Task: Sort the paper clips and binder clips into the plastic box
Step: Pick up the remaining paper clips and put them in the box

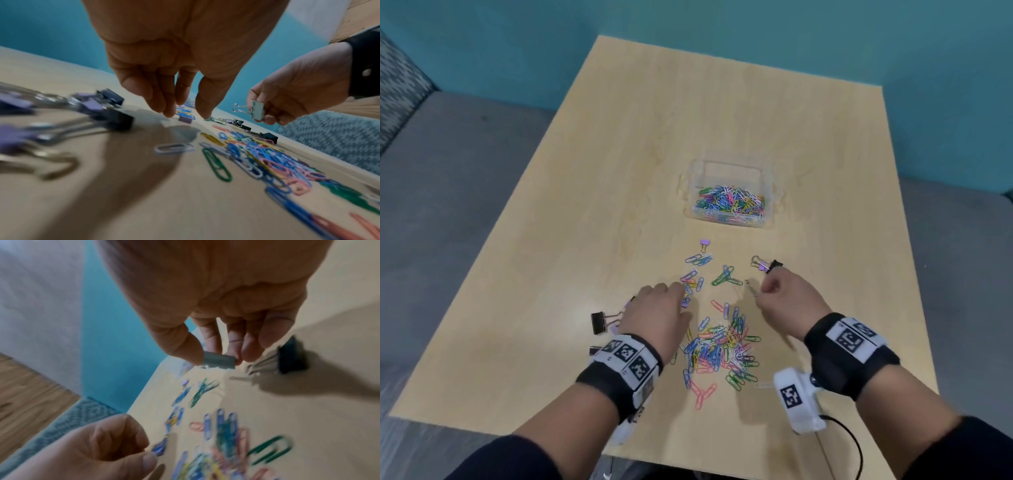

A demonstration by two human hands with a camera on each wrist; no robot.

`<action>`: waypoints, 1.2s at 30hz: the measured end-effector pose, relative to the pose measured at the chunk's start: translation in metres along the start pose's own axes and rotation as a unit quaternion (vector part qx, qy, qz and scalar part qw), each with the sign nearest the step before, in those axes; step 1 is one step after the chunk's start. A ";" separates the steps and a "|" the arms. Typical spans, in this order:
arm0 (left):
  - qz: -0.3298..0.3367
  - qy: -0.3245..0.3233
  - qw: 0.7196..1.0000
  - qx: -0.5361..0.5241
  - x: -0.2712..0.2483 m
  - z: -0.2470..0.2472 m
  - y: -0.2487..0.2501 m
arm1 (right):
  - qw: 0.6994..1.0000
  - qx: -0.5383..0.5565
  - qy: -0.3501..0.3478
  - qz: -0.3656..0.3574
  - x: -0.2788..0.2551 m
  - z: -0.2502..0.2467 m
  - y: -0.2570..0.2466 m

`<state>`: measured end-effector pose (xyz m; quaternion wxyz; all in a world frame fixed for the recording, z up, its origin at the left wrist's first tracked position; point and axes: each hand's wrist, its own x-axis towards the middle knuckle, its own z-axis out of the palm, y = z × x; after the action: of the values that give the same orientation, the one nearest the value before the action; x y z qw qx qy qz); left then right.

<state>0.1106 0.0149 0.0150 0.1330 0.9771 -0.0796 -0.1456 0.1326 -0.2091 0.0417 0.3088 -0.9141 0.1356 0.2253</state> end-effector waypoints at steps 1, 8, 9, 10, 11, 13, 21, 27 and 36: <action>-0.008 -0.004 1.000 -0.001 0.003 0.002 0.005 | 1.000 -0.014 0.006 0.013 -0.001 -0.005 0.006; -0.013 -0.007 1.000 0.021 0.020 0.013 0.016 | 0.999 -0.013 0.040 -0.005 -0.022 -0.029 0.032; -0.011 -0.010 1.000 0.023 0.021 0.012 0.017 | 0.999 -0.005 0.052 -0.010 -0.028 -0.032 0.036; -0.009 -0.015 1.000 0.021 0.022 0.011 0.018 | 0.998 0.002 0.061 -0.016 -0.035 -0.034 0.041; -0.008 -0.020 1.000 0.018 0.023 0.010 0.019 | 0.998 0.008 0.067 -0.019 -0.041 -0.034 0.046; -0.001 -0.026 1.000 0.014 0.023 0.007 0.021 | 0.997 0.018 0.066 -0.022 -0.053 -0.031 0.054; -0.177 -0.082 0.873 -0.446 0.009 -0.007 0.004 | 0.996 0.016 0.043 -0.081 -0.071 -0.001 0.058; -0.204 -0.051 0.875 -0.436 -0.006 -0.020 -0.031 | 0.977 -0.078 0.035 -0.197 -0.047 0.020 0.025; -0.114 0.035 0.990 -0.076 -0.028 -0.020 -0.063 | 0.918 -0.257 -0.049 -0.299 0.046 0.048 -0.065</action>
<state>0.0976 0.0852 0.0235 0.1925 0.9714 0.0481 -0.1306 0.1812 -0.1336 0.0175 0.1231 -0.9475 -0.2223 0.1942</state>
